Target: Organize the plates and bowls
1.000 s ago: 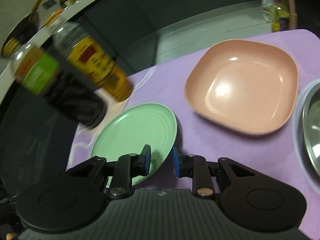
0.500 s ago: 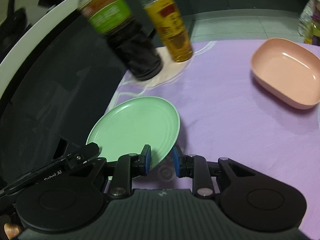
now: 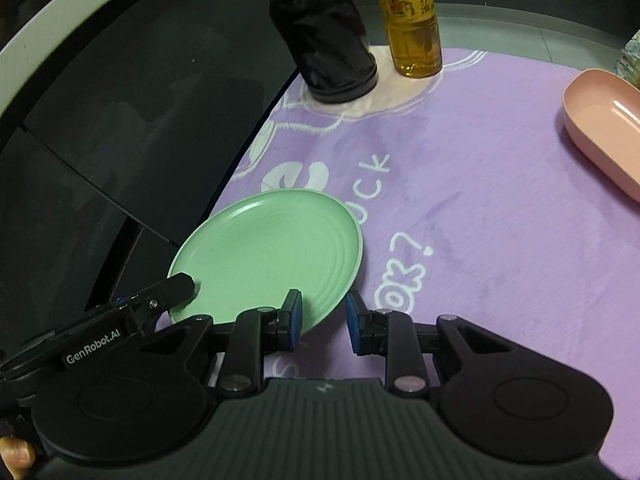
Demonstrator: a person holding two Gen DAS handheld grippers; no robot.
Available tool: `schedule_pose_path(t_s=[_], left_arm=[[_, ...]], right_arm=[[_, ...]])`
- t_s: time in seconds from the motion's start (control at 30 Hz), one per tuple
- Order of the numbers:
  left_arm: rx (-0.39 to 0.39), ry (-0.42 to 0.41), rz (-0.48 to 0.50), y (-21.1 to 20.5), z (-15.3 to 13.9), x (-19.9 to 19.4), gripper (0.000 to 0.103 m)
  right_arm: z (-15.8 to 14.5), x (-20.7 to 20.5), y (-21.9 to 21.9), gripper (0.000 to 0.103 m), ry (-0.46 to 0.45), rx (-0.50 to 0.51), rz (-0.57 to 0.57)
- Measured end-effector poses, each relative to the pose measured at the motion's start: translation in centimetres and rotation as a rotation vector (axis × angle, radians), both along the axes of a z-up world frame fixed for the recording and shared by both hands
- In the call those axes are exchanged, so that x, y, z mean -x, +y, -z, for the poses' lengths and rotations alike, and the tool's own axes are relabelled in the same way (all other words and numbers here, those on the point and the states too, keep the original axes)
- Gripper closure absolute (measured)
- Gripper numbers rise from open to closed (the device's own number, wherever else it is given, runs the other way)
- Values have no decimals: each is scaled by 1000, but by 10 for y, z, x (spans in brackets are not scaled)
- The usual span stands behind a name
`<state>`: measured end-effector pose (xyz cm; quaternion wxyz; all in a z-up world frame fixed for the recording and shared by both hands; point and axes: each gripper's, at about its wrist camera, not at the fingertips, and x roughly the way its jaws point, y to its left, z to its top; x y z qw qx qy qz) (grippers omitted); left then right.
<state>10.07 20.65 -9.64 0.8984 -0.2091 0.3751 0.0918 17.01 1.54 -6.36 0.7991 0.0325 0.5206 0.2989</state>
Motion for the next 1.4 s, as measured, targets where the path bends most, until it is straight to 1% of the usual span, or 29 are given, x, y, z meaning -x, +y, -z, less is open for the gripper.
schedule_pose_path(t_s=[0.27,0.63,0.87,1.03,1.23,1.33,1.4], left_arm=[[-13,19,9,-1,7,2,88],[10,84,22,0,20,1,87],[36,103,11,4,19,5,86],[8,90,1,2,12,11,86],[-36,41,-13,-5,-8,19,86],[-46,16,2,-14,-19,19,86],[-57,2,30,-24,-27,15,85]], right_arm=[[5,2,7,81,1,23,-8],[12,6,7,81,26,43,-9],[11,8,2,81,45,30,-2],[6,5,-11,80,42,11,35],[-5,4,-32,80,24,-24,75],[-11,3,-46,80,10,-43,101],[-14,2,-57,80,3,-57,123]])
